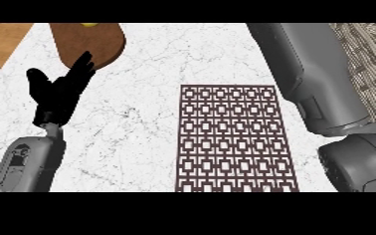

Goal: Pick the squash from the placemat and place it in the basket

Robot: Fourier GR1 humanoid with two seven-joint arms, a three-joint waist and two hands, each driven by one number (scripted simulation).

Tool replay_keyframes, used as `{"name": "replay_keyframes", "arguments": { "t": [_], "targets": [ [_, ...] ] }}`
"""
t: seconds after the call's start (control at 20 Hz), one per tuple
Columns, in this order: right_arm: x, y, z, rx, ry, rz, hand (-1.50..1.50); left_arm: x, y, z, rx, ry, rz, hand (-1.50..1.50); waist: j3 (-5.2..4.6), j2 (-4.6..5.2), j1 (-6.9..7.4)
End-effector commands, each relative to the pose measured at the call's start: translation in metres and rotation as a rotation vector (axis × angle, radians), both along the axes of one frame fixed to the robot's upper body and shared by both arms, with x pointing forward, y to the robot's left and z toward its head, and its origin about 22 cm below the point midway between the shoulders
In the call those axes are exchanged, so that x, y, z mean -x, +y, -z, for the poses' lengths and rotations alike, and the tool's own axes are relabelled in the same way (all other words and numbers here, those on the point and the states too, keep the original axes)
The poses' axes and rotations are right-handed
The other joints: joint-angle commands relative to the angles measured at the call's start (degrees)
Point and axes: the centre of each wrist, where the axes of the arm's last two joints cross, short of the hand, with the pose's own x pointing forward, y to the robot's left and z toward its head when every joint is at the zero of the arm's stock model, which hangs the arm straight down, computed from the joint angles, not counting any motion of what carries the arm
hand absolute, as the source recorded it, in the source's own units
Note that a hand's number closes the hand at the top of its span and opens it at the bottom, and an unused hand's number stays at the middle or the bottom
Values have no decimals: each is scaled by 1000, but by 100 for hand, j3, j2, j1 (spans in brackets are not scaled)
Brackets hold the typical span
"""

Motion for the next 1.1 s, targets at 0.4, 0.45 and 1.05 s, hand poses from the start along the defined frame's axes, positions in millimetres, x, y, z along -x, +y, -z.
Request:
{"name": "replay_keyframes", "arguments": {
  "t": [0.4, 0.45, 1.05],
  "targets": [
    [-12, -52, -51, -58, -73, 299, 150, 5, 2, 11, 7, -1, -13, 0, 1, 18, -64],
    [-12, -67, -58, -53, -52, 325, 150, 0, 6, -3, 7, 9, -5, 0, 8, 5, -68],
    [-16, -145, -17, -20, 24, 527, 150, 1, 6, -1, -4, -4, -55, 0, 25, -37, -234]
  ]
}}
